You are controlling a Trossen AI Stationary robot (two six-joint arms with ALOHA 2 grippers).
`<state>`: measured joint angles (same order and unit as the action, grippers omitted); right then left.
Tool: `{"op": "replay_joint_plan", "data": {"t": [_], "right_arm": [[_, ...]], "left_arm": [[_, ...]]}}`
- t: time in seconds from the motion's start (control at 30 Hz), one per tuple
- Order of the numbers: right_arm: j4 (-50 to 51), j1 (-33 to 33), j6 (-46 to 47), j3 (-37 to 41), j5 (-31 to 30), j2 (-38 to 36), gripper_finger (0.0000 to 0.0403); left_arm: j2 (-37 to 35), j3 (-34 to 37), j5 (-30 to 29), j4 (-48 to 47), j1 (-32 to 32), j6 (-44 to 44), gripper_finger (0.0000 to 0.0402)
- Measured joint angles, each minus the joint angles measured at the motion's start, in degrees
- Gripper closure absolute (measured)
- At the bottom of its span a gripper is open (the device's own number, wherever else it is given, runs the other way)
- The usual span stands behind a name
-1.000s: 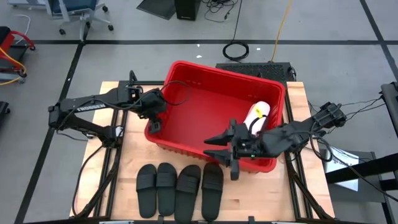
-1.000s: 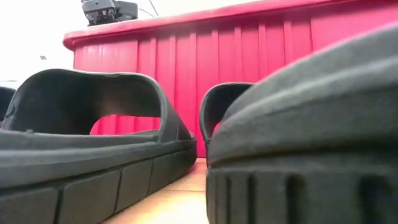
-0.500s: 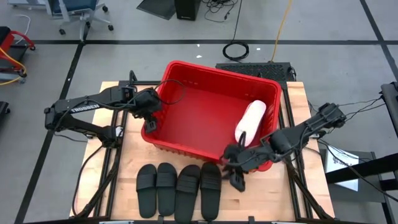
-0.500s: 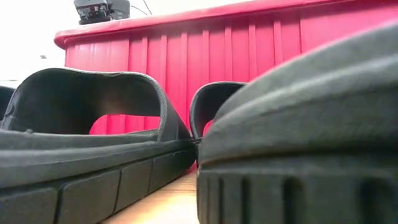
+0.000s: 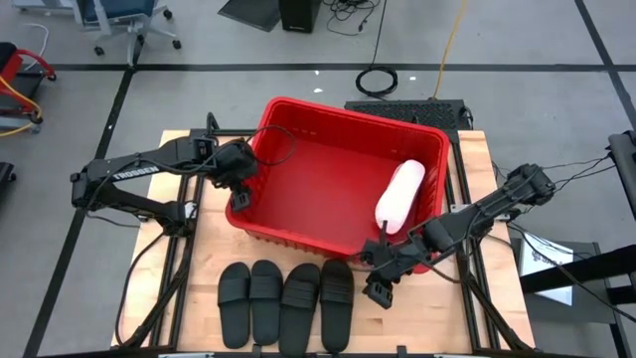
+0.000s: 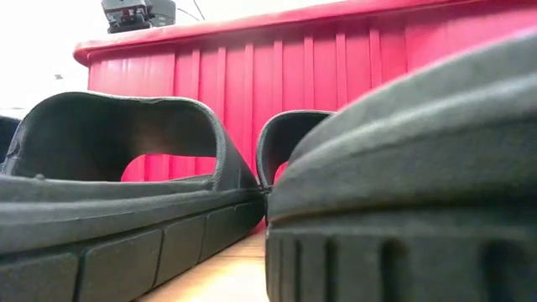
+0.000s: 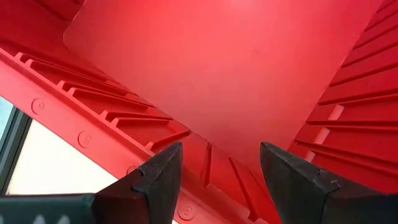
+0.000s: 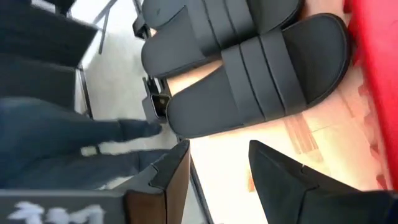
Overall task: Pick and place slides into bin
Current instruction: Adjust the red bin
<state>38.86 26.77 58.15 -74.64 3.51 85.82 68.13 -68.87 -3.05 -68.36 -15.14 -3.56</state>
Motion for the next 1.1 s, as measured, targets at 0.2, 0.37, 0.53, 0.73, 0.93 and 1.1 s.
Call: {"op": "replay_joint_plan", "data": {"t": [0.2, 0.37, 0.53, 0.73, 0.93, 1.1], "right_arm": [[0.5, -3.4, -1.7, 0.1, -0.4, -0.4, 0.0246], [4.4, -6.9, -4.4, 0.1, -1.7, -0.3, 0.0246], [5.4, -9.5, -6.0, 0.2, -0.6, -0.3, 0.0246], [10.9, -12.2, -6.8, 0.3, -3.2, -0.3, 0.0246], [12.4, -13.8, -7.2, 0.3, -4.9, -0.2, 0.0246], [9.6, -13.7, -7.7, 0.3, -4.6, -0.6, 0.0246]], "left_arm": [[-0.1, -0.2, 0.5, -2.5, -0.8, 0.4, 0.0176], [-0.1, -0.3, 0.4, -4.4, -1.0, 0.4, 0.0176], [-0.1, -0.2, -0.1, -4.9, -0.9, -0.1, 0.0176], [0.0, 0.0, -0.3, -6.1, -1.0, -1.4, 0.0176], [0.0, 0.0, -0.4, -7.0, -1.0, -1.4, 0.0176], [-0.4, 0.1, -0.2, -6.5, -1.0, -0.7, 0.0176]]}}
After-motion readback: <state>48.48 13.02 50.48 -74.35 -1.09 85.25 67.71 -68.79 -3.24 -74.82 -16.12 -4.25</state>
